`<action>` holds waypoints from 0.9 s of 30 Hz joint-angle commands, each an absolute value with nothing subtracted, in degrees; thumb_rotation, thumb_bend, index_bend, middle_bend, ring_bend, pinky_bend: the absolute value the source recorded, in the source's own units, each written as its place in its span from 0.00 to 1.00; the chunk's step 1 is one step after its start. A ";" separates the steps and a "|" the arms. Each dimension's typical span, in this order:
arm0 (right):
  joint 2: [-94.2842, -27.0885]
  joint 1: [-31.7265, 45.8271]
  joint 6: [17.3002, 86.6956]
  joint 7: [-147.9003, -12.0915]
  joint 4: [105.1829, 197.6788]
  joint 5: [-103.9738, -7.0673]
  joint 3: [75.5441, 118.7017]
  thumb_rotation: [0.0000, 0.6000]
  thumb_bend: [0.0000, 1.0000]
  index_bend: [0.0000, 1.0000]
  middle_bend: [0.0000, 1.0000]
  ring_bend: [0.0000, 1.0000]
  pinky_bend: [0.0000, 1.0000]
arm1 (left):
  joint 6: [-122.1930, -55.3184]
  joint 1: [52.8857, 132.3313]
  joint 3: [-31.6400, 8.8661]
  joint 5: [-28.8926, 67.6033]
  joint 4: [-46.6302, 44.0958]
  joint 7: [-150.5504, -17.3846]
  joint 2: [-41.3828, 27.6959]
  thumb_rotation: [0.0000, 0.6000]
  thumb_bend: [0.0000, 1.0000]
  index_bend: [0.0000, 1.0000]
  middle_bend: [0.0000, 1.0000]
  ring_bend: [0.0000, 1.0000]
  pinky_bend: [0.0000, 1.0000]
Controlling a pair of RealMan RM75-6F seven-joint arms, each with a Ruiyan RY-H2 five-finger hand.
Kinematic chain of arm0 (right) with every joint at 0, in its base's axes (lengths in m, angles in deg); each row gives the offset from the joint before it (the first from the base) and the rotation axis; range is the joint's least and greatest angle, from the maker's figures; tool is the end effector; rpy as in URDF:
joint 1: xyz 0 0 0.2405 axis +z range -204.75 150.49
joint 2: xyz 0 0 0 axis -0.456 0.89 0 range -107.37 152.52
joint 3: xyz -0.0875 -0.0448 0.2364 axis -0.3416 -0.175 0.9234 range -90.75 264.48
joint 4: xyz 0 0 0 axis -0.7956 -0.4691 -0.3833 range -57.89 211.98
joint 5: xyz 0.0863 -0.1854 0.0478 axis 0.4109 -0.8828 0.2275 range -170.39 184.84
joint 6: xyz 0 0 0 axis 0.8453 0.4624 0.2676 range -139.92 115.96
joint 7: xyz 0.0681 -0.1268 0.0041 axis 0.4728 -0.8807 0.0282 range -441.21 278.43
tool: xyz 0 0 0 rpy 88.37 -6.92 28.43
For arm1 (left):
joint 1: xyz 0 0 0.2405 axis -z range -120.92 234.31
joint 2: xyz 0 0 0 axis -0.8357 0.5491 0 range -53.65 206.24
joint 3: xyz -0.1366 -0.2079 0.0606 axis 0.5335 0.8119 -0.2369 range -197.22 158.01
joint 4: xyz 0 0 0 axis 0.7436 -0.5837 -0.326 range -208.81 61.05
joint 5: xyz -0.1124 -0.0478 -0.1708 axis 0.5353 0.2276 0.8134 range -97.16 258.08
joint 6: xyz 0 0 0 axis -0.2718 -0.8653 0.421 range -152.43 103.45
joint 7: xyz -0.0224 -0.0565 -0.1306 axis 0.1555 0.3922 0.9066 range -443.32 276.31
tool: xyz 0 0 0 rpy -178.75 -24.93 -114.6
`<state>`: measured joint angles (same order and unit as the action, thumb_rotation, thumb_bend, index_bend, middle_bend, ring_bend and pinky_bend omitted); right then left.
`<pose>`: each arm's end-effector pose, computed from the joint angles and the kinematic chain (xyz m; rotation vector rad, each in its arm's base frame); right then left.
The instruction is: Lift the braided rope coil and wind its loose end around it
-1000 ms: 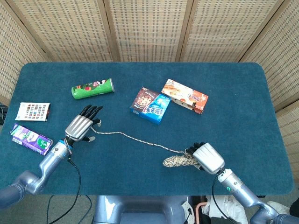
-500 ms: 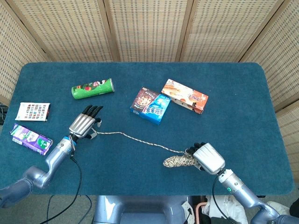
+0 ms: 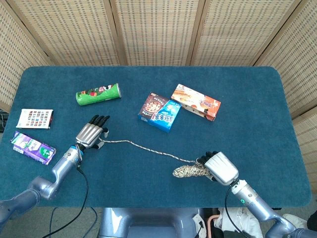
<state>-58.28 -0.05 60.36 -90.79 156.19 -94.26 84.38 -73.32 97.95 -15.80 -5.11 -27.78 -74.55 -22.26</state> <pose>-0.2242 -0.2530 0.0279 2.0565 -0.5225 1.0046 -0.2484 0.3803 -0.0339 -1.9532 -0.8533 -0.7610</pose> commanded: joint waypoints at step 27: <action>-57.52 1.33 61.99 -86.63 160.30 -95.02 85.62 1.00 0.51 0.60 0.64 0.48 0.68 | -77.51 97.42 -16.90 -5.03 -27.57 -75.91 -19.39 1.00 0.43 0.71 0.00 0.00 0.00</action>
